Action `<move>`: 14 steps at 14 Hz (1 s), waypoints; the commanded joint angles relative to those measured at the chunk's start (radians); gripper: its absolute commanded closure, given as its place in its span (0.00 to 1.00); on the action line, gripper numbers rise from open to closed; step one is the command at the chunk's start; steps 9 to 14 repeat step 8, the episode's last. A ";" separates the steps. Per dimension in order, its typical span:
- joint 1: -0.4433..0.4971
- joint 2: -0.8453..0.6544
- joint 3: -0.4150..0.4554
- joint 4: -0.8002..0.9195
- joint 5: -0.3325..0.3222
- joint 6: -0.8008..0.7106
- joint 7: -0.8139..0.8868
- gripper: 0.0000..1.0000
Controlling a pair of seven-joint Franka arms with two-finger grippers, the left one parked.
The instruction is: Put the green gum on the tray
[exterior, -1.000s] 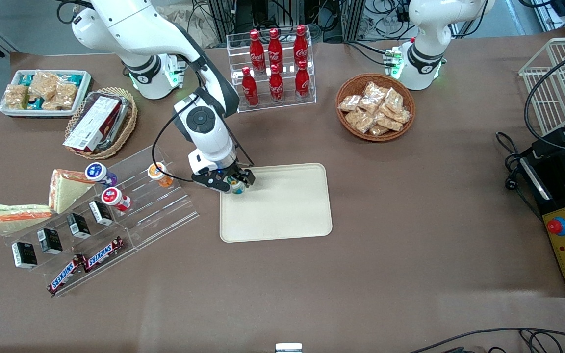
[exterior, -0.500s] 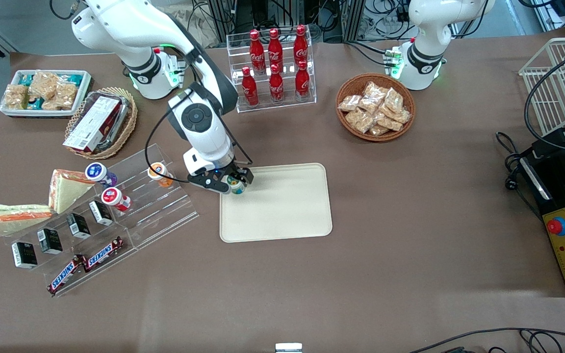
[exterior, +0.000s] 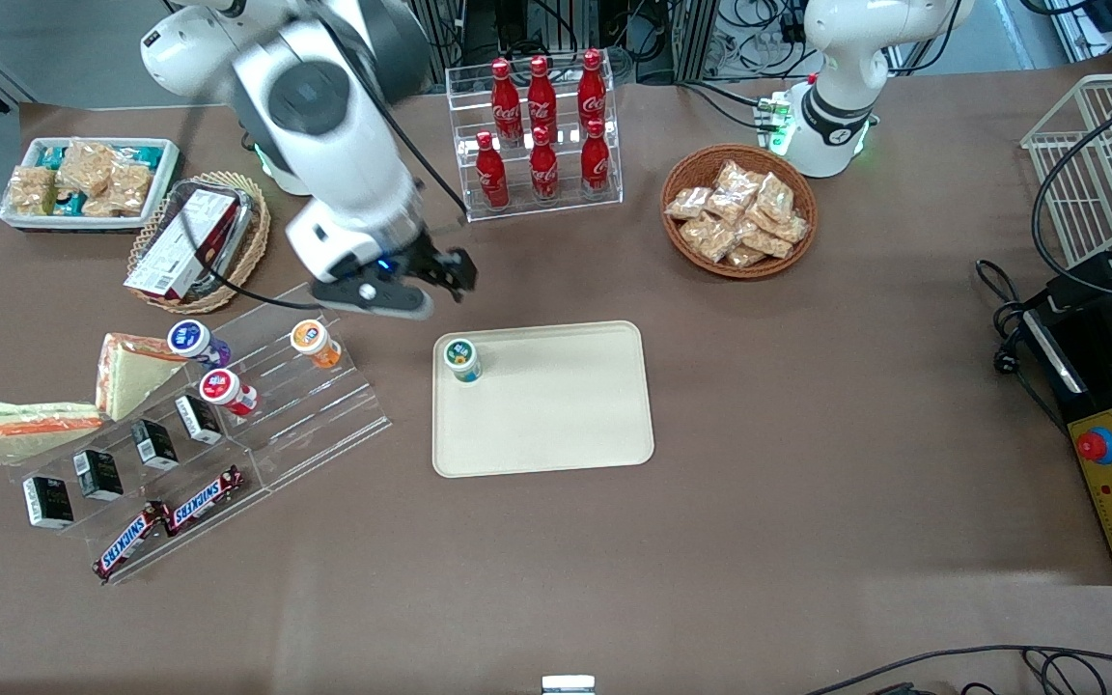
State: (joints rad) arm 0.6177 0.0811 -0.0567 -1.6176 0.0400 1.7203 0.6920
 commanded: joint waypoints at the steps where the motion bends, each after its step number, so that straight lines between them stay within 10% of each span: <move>1: -0.114 -0.030 0.009 0.079 -0.008 -0.096 -0.213 0.00; 8: -0.438 -0.081 0.004 0.079 -0.003 -0.096 -0.523 0.00; 14: -0.438 -0.081 0.004 0.079 -0.003 -0.096 -0.523 0.00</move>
